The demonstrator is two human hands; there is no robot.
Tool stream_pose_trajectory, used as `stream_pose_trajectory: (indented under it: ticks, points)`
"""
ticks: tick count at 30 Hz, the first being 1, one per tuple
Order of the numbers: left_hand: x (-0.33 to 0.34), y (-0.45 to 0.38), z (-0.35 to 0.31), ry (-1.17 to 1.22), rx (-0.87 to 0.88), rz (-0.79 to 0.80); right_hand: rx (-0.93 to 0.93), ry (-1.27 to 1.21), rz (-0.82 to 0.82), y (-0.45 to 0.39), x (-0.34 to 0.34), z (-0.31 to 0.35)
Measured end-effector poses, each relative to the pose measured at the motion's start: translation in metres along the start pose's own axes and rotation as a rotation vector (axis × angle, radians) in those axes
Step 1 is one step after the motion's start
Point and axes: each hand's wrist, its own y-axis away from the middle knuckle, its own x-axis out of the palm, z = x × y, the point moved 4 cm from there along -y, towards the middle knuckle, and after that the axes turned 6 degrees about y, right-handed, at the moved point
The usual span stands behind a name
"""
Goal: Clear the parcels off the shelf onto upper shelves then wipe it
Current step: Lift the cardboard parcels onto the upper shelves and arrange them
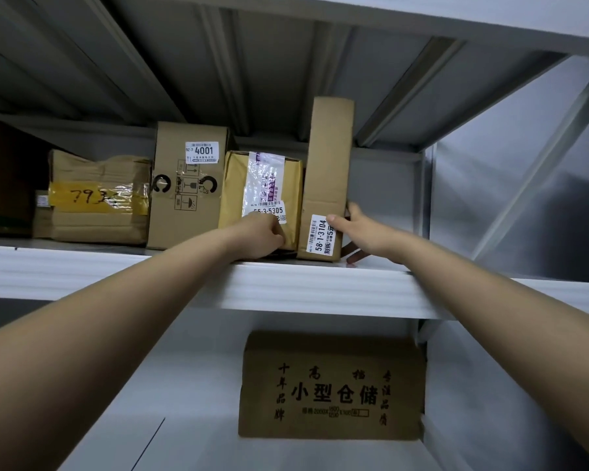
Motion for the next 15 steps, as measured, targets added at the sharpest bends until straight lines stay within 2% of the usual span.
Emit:
stream_pose_trajectory:
  ticks: [9, 15]
  points:
    - [0.008, -0.003, -0.002, -0.105, 0.023, 0.092, 0.089, 0.337, -0.016, -0.017, 0.002, -0.008]
    - [0.011, -0.007, 0.001, -0.145, 0.001, 0.125, 0.177, 0.269, 0.041, -0.024, 0.001, -0.005]
